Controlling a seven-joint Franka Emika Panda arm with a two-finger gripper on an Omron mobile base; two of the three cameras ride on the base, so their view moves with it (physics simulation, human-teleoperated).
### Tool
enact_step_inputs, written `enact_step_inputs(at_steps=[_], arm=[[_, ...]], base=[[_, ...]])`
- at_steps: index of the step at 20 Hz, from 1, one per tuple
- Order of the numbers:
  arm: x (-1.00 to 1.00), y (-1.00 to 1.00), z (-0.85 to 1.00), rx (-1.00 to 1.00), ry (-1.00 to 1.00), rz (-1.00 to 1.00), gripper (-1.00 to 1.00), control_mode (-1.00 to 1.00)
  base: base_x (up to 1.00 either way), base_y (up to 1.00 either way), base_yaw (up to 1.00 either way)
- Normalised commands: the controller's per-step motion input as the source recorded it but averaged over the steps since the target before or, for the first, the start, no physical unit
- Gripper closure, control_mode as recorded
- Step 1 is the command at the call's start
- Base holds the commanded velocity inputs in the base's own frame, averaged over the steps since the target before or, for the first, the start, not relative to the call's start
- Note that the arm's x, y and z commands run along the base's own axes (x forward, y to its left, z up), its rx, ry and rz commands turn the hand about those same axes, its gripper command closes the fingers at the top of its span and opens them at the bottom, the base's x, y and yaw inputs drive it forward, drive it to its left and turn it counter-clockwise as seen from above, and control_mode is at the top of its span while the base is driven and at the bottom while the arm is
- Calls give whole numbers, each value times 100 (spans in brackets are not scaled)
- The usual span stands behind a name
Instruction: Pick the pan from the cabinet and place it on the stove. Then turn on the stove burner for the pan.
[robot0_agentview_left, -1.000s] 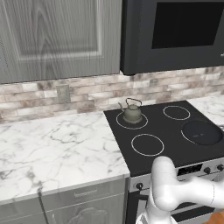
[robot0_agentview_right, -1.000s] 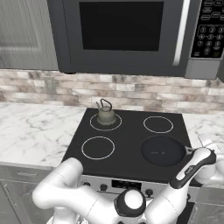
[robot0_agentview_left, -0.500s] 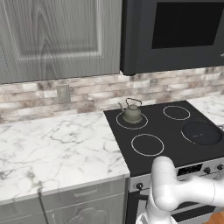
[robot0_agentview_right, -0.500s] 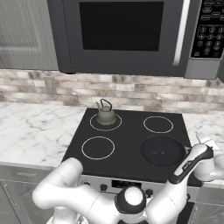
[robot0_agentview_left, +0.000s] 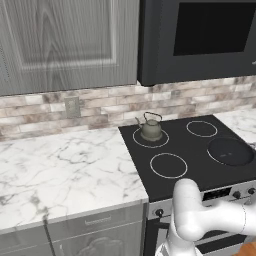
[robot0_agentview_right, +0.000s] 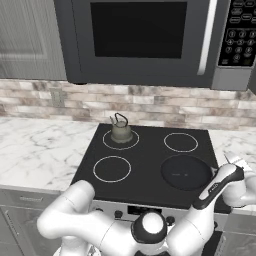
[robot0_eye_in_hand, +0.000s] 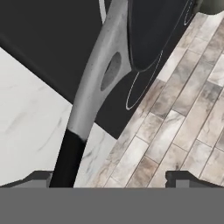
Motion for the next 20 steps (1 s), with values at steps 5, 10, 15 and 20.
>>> enact_step_inputs(at_steps=[5, 10, 15, 20], arm=[[0, 0, 0, 0, 2, 0, -100, -100], [0, 0, 0, 0, 5, 0, -100, -100], [0, 0, -5, 0, 11, 0, -100, -100], [0, 0, -10, 0, 13, 0, -100, -100]], base=[[0, 0, 0], [0, 0, 0], [0, 0, 0], [0, 0, 0]])
